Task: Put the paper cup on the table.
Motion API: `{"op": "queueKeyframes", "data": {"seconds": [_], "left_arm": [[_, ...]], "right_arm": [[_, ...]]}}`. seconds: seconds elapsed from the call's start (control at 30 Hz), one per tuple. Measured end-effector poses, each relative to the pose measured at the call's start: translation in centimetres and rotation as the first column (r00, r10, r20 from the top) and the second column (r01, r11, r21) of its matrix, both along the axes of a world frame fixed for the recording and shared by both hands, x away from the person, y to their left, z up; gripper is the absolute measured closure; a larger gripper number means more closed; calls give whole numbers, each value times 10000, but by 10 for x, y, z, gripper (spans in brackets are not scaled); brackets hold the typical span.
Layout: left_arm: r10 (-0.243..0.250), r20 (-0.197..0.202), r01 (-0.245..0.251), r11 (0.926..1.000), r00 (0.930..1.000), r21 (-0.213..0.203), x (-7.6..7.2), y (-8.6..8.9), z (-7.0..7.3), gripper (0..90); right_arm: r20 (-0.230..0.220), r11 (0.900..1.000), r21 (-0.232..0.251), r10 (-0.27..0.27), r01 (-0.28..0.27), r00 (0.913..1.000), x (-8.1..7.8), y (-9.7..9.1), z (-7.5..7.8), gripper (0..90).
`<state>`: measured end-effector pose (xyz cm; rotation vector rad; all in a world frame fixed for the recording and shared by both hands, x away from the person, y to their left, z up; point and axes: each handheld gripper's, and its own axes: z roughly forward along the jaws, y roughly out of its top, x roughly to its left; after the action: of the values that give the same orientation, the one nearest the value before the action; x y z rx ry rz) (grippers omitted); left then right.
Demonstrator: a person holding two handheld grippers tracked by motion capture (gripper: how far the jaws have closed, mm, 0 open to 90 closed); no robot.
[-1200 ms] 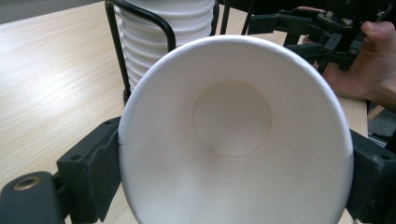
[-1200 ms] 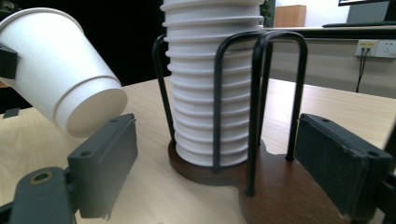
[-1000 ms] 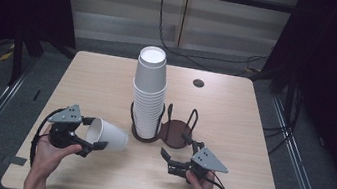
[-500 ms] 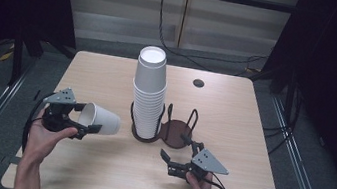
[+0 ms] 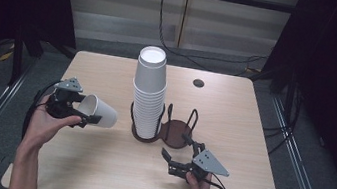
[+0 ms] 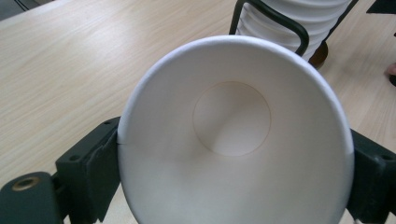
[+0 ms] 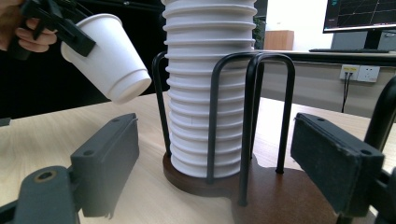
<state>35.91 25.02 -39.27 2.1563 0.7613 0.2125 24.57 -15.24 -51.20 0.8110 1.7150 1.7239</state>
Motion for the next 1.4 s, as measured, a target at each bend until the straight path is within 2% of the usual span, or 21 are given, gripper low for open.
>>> {"op": "queueKeyframes", "data": {"seconds": [0.03,0.17,0.23,0.3,0.37,0.47,0.5,0.57,0.7,0.73,0.77,0.9,0.93,0.97,1.07,1.13,1.17,1.2,1.23,1.3,1.4], "left_arm": [[4,-34,-4,10000,10000,-27,1,0,0,93],[110,-47,-106,9967,9999,802,6,-4,4,93],[146,-87,-137,9951,9999,983,10,-5,6,92],[332,-161,-303,9873,9993,1557,13,-7,11,92],[334,-223,-292,9854,9992,1680,15,-9,14,92],[412,-280,-346,9783,9988,2045,21,-12,15,91],[370,-370,-275,9726,9986,2308,24,-13,15,91],[358,-661,-183,9685,9972,2482,30,-14,13,89],[377,-870,-130,9630,9955,2690,39,-14,7,86],[367,-905,-93,9580,9952,2865,40,-15,7,86],[382,-912,-103,9574,9951,2887,41,-16,5,85],[482,-1011,-107,9394,9937,3427,48,-18,1,81],[510,-1064,-97,9341,9930,3570,49,-19,0,80],[466,-1120,-5,9247,9926,3807,51,-21,-1,79],[621,-1106,-134,9183,9919,3958,52,-24,-4,77],[537,-1082,-42,9105,9927,4136,53,-25,-6,75],[582,-1116,-74,9122,9921,4096,53,-26,-6,75],[450,-1024,21,9078,9937,4195,54,-27,-8,73],[455,-1103,61,9040,9929,4274,55,-28,-9,72],[442,-1110,111,8912,9928,4534,56,-31,-13,70],[448,-1197,169,8823,9918,4703,60,-34,-19,67]], "right_arm": [[7,10000,-2,3,-3,10000,0,0,0,146],[6,10000,0,4,-4,10000,0,0,0,146],[4,10000,4,10,-10,10000,0,0,0,146],[16,10000,-6,18,-18,10000,0,0,0,146],[3,10000,0,41,-41,10000,0,0,0,146],[-4,9999,1,115,-115,9999,0,0,0,146],[-6,9999,3,116,-116,9999,0,0,0,146],[-3,9999,10,124,-124,9999,0,0,0,146],[-2,9999,4,125,-125,9999,0,0,0,146],[-3,9999,7,123,-123,9999,0,0,0,147],[-4,9999,3,126,-126,9999,0,0,0,148],[-3,9999,6,127,-127,9999,0,0,0,149],[-1,9999,6,128,-128,9999,0,0,0,149],[-1,9999,6,126,-126,9999,0,0,0,149],[-6,9999,5,124,-124,9999,0,0,0,151],[-4,9999,5,125,-125,9999,0,0,0,152],[-6,9999,6,128,-128,9999,0,0,0,152],[-5,9999,6,131,-131,9999,0,0,0,152],[3,9999,7,115,-115,9999,0,0,0,152],[0,9999,6,129,-129,9999,0,0,0,152],[2,9999,3,128,-128,9999,0,0,0,152]]}}
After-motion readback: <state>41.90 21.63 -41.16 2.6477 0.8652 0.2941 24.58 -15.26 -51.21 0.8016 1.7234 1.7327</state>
